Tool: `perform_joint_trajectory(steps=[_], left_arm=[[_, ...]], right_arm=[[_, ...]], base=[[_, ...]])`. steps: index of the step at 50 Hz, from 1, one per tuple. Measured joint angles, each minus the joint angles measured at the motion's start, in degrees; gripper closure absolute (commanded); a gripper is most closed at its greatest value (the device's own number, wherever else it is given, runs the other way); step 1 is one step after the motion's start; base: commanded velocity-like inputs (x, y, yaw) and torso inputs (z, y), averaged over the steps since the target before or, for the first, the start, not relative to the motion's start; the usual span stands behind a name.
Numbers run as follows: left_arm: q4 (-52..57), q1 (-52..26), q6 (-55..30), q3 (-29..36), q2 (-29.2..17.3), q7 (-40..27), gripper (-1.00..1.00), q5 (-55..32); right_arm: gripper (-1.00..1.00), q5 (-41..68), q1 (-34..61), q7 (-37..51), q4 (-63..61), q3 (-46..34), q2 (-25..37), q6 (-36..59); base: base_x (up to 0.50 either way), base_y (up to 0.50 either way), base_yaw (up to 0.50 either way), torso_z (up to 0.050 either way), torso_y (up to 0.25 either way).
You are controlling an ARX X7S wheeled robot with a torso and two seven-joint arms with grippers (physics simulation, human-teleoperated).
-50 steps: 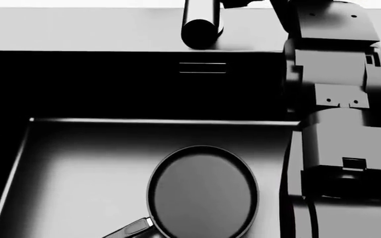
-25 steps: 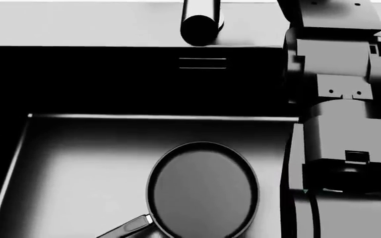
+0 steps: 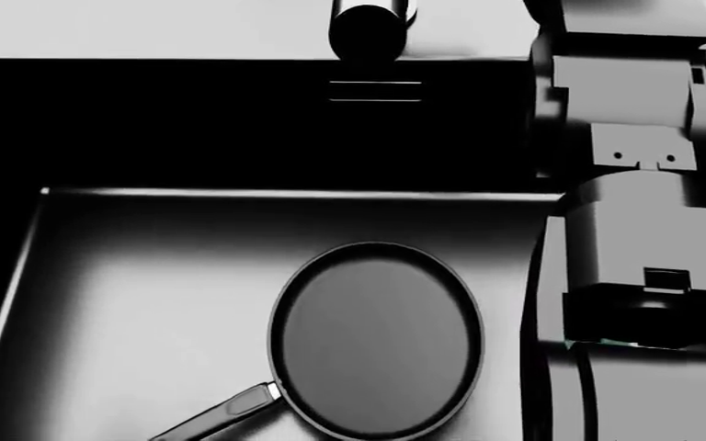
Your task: Pick the pan and sponge and place them into the sink. Then turn on the water.
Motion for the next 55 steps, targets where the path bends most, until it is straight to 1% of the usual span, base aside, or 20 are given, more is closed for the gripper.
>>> perform_joint_trajectory(steps=[37, 55], left_arm=[[0.73, 0.02, 0.13, -0.56, -1.35, -0.16, -1.0, -0.97], [0.53, 0.07, 0.24, -1.49, -1.36, -0.99, -1.0, -2.26]], right_arm=[[-1.0, 1.82, 2.81, 0.02, -2.19, 1.5, -0.27, 0.35], [-1.0, 2.48, 2.6, 0.67, -2.69, 1.8, -0.07, 0.68]], base=[[0.0, 0.0, 0.0, 0.008, -0.084], [0.0, 0.0, 0.0, 0.0, 0.0]])
